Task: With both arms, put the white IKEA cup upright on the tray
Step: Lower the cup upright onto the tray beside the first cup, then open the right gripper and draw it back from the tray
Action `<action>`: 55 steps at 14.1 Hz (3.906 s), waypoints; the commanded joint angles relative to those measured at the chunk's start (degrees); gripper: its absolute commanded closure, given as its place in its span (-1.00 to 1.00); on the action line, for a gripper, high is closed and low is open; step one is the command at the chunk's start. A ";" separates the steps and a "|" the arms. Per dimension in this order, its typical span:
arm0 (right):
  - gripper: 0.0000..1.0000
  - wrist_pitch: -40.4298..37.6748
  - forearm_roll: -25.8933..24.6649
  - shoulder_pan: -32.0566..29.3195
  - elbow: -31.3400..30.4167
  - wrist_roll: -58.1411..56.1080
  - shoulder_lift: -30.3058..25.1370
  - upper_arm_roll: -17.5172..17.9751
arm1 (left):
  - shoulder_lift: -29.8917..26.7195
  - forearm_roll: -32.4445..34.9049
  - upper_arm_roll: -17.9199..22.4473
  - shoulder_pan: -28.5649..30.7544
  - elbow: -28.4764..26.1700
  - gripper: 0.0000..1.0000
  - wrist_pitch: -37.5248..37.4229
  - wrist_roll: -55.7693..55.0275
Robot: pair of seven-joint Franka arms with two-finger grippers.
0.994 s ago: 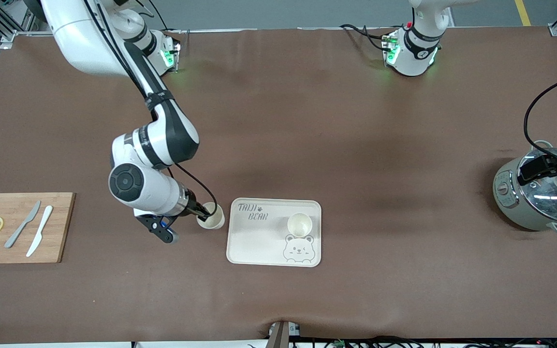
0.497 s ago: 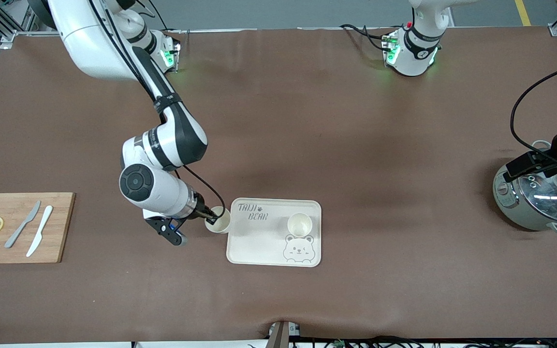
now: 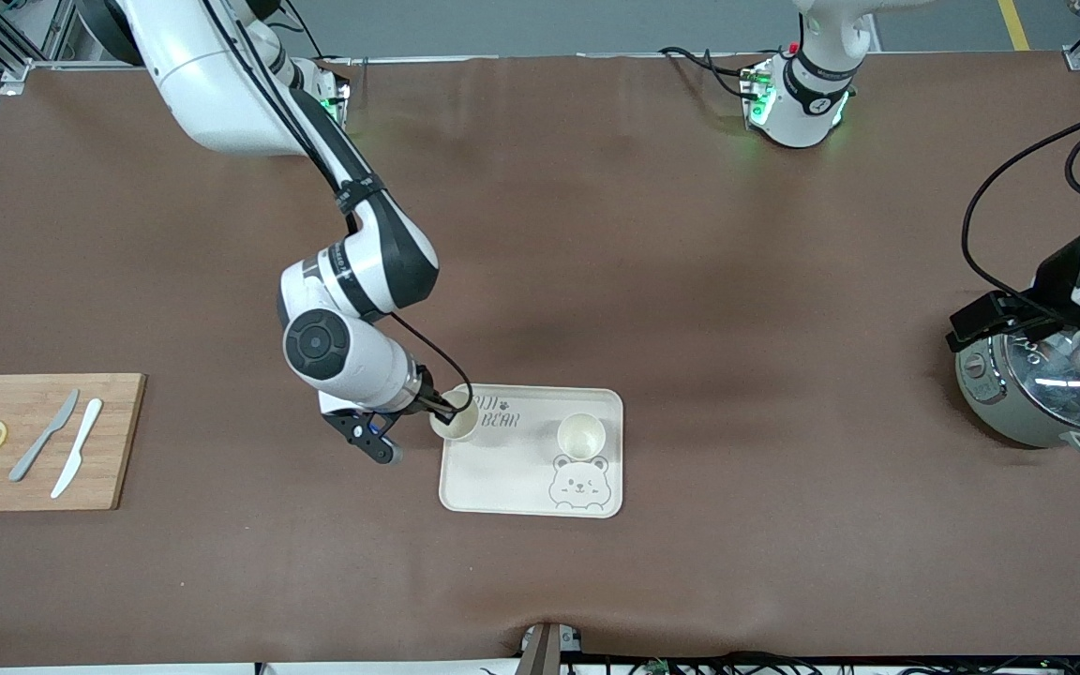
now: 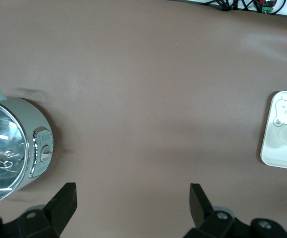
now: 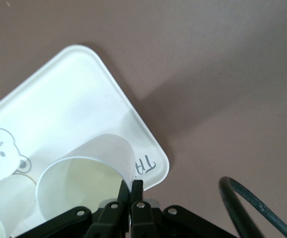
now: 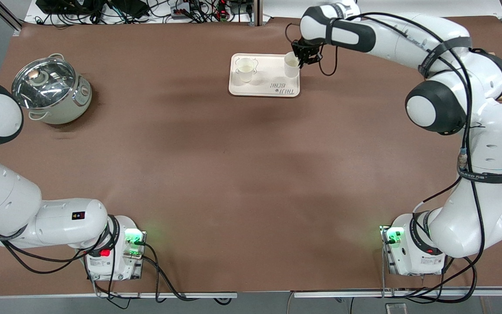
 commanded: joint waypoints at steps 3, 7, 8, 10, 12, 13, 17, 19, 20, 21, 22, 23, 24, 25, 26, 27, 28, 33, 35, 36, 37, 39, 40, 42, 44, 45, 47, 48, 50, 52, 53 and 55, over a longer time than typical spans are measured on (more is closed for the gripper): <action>1.00 1.14 0.64 2.55 2.28 2.04 3.70 -0.61 | -1.33 -0.96 -0.08 0.28 -0.98 -1.00 -0.17 -0.13; 1.00 3.26 0.29 3.34 2.11 2.04 4.76 -0.69 | -0.90 -0.96 -0.08 0.37 -0.98 -1.00 -0.17 -0.13; 1.00 3.79 0.20 3.43 2.11 2.04 4.93 -0.78 | -0.81 -0.96 -0.08 0.28 -0.98 -1.00 -0.17 -0.22; 1.00 4.05 0.11 3.43 2.11 2.04 5.11 -0.87 | -0.72 -0.96 -0.08 0.19 -1.07 -1.00 -0.09 -0.31; 1.00 4.05 0.11 3.00 1.93 2.04 5.20 -0.96 | -0.72 -0.96 -0.08 0.11 -1.16 -1.00 -0.17 -0.31; 1.00 4.05 0.20 2.99 1.93 2.04 5.37 -0.96 | -0.20 -0.96 -0.08 0.19 -1.16 -1.00 -0.17 -0.31; -0.45 3.27 0.55 2.47 2.11 1.87 5.29 -0.87 | 0.25 -0.87 -0.08 0.28 -1.16 -1.00 0.09 -0.40; -1.00 2.91 0.11 2.55 2.28 1.43 4.76 -0.87 | 0.25 -0.87 0.00 0.19 -1.16 -1.00 0.09 -0.49; -1.00 2.82 0.20 2.55 2.37 1.34 4.59 -0.96 | 0.42 -0.79 0.01 0.28 -1.24 -1.00 0.09 -0.40; -1.00 2.82 0.20 2.55 2.37 1.34 4.06 -0.87 | 0.42 -0.79 -0.08 0.37 -1.33 -1.00 0.09 -0.40; -1.00 2.82 0.20 2.55 2.37 1.34 3.80 -0.96 | 0.42 -0.79 0.00 0.37 -1.33 -1.00 0.09 -0.40; -1.00 2.74 0.20 2.64 2.46 1.34 3.53 -0.96 | 0.42 -0.79 0.01 0.37 -1.25 -1.00 0.09 -0.40; -1.00 1.08 0.11 2.64 2.46 1.34 3.01 -1.04 | 0.34 -0.79 -0.08 0.46 -1.24 -1.00 0.09 -0.31; -1.00 -1.81 0.11 2.47 3.42 1.25 2.91 -1.22 | 0.34 -0.79 0.00 0.46 -1.24 -1.00 0.09 -0.14; -1.00 -5.40 0.11 1.86 6.21 1.17 2.91 -1.22 | 0.42 -0.70 0.01 0.46 -1.33 -1.00 0.09 -0.05; -1.00 -10.31 0.11 0.63 9.20 0.82 2.91 -1.05 | 0.51 -0.70 0.01 0.46 -1.33 -1.00 0.26 -0.05; -1.00 -13.40 0.20 -0.25 11.05 0.46 2.91 -1.05 | 0.60 -0.61 0.01 0.46 -1.33 -1.00 0.35 0.04; -1.00 -16.34 0.64 -4.99 12.04 -1.29 -2.00 -0.78 | 0.60 -0.52 0.01 0.72 -0.98 -1.00 0.70 0.22; -1.00 -20.70 0.38 -6.58 11.95 -6.28 -4.72 -0.87 | 0.95 -0.35 0.01 0.63 -0.98 -1.00 0.79 0.13; -1.00 -22.47 0.29 -7.63 11.95 -10.13 -6.12 -0.87 | 0.95 -0.26 0.01 0.46 -0.98 -1.00 0.88 0.13; -1.00 -23.88 0.29 -8.60 11.69 -12.09 -7.71 -0.87 | 0.95 -0.26 0.01 0.37 -0.89 -1.00 0.88 -0.31; -1.00 -26.34 0.20 -9.57 11.60 -12.72 -9.30 -0.96 | 1.04 -0.08 0.01 0.02 -0.98 -1.00 0.88 -0.40; -1.00 -26.97 0.20 -9.75 11.43 -12.81 -10.00 -0.96 | 1.47 0.00 -0.08 -0.07 -1.15 -1.00 0.79 -0.48; -1.00 -27.32 0.20 -10.71 10.99 -12.98 -11.06 -0.96 | 1.65 0.00 -0.08 -0.16 -1.07 -1.00 0.79 -0.49; -1.00 -27.41 -0.24 -10.72 9.76 -16.92 -12.55 -1.04 | 1.57 0.01 -0.08 -0.07 -0.98 -1.00 0.79 -0.49; -1.00 -27.50 -1.20 -11.24 9.14 -19.03 -13.34 -1.05 | 1.57 0.00 -0.08 0.02 -0.98 -1.00 0.79 -0.49; -1.00 -27.59 -1.73 -12.65 7.30 -23.86 -15.27 -0.96 | 1.65 0.00 0.01 0.19 -0.98 -1.00 0.79 -0.57; -1.00 -27.59 -1.82 -13.52 6.16 -25.89 -16.32 -1.04 | 1.65 0.00 0.01 0.19 -0.98 -1.00 0.79 -0.49; -1.00 -28.46 -2.00 -14.67 4.92 -29.58 -18.17 -1.05 | 1.65 0.09 0.01 0.19 -0.98 -1.00 0.88 -0.49; -1.00 -30.13 -3.05 -15.89 4.92 -33.18 -19.40 -1.05 | 1.65 0.01 0.01 0.11 -0.81 -1.00 0.88 -0.49; -1.00 -31.18 -3.05 -16.25 4.92 -36.16 -20.28 -1.05 | 1.65 0.09 0.01 -0.07 -0.89 -1.00 0.88 -0.49; -1.00 -33.12 -3.14 -18.00 4.92 -40.21 -21.77 -1.05 | 2.27 0.09 -0.08 -0.16 -0.89 -1.00 2.28 -0.40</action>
